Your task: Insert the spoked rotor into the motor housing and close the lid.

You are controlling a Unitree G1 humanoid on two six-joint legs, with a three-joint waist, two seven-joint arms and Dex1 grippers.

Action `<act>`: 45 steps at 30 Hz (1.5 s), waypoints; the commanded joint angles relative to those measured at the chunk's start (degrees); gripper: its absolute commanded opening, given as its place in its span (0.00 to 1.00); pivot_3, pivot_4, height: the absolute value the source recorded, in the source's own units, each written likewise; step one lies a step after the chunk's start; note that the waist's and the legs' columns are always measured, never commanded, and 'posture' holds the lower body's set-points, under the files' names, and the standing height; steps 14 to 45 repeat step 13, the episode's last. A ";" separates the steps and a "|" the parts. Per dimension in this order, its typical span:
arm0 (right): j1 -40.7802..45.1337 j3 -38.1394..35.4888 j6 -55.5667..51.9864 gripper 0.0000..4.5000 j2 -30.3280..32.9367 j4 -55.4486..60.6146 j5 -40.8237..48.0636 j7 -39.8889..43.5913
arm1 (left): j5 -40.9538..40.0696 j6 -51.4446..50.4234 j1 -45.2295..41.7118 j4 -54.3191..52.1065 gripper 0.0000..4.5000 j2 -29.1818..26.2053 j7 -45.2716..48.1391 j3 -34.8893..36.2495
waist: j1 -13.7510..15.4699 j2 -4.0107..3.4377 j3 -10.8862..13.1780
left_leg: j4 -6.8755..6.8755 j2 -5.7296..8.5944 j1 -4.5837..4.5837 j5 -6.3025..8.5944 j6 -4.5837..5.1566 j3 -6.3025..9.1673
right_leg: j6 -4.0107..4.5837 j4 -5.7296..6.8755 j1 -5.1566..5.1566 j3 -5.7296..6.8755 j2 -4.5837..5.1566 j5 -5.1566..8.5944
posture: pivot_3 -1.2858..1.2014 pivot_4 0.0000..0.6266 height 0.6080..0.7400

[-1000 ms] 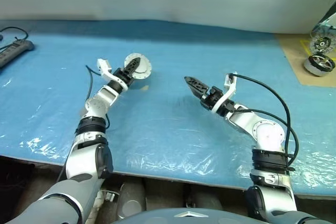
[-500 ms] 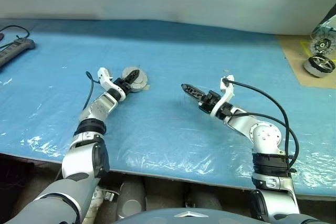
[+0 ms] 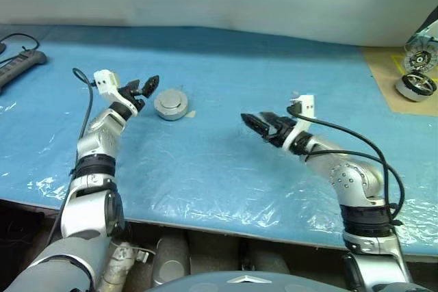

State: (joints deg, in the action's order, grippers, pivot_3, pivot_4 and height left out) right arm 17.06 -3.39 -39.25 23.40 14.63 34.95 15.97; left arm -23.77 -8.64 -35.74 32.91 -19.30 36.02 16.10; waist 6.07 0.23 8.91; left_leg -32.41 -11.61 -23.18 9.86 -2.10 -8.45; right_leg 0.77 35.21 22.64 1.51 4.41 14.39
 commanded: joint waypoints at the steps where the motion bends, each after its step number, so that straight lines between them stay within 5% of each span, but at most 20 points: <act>1: -3.74 2.01 7.81 1.00 2.37 4.39 -18.82 -12.45 | 3.91 -0.31 8.75 -17.33 1.00 3.01 -5.42 -4.93 | -0.14 0.00 0.00 | 0.01 -0.03 0.02 0.00 0.00 0.00 | 0.00 -0.01 -0.01 0.00 -0.01 0.00 | 0.52 0.24 1.00; 3: -7.58 4.26 13.11 1.00 4.29 6.27 -27.85 -15.54 | 7.17 0.09 13.72 -24.48 1.00 4.01 -8.30 -7.61 | -0.15 0.02 0.01 | 0.01 -0.01 -0.02 0.00 -0.01 0.00 | 0.00 -0.07 -0.03 0.01 -0.01 0.00 | 0.52 0.24 1.00; 13: -33.18 2.24 20.48 1.00 -4.66 19.04 -37.48 -21.61 | 13.93 -0.36 35.21 -46.07 1.00 8.59 -17.97 -12.89 | -1.65 0.01 0.01 | 0.12 -0.11 0.46 0.04 0.02 -0.11 | -0.13 -0.39 -0.26 -0.20 -0.09 0.06 | 0.52 0.24 1.00; 45: -33.18 2.24 20.48 1.00 -4.66 19.04 -37.48 -21.61 | 13.93 -0.36 35.21 -46.07 1.00 8.59 -17.97 -12.89 | -1.65 0.01 0.01 | 0.12 -0.11 0.46 0.04 0.02 -0.11 | -0.13 -0.39 -0.26 -0.20 -0.09 0.06 | 0.52 0.24 1.00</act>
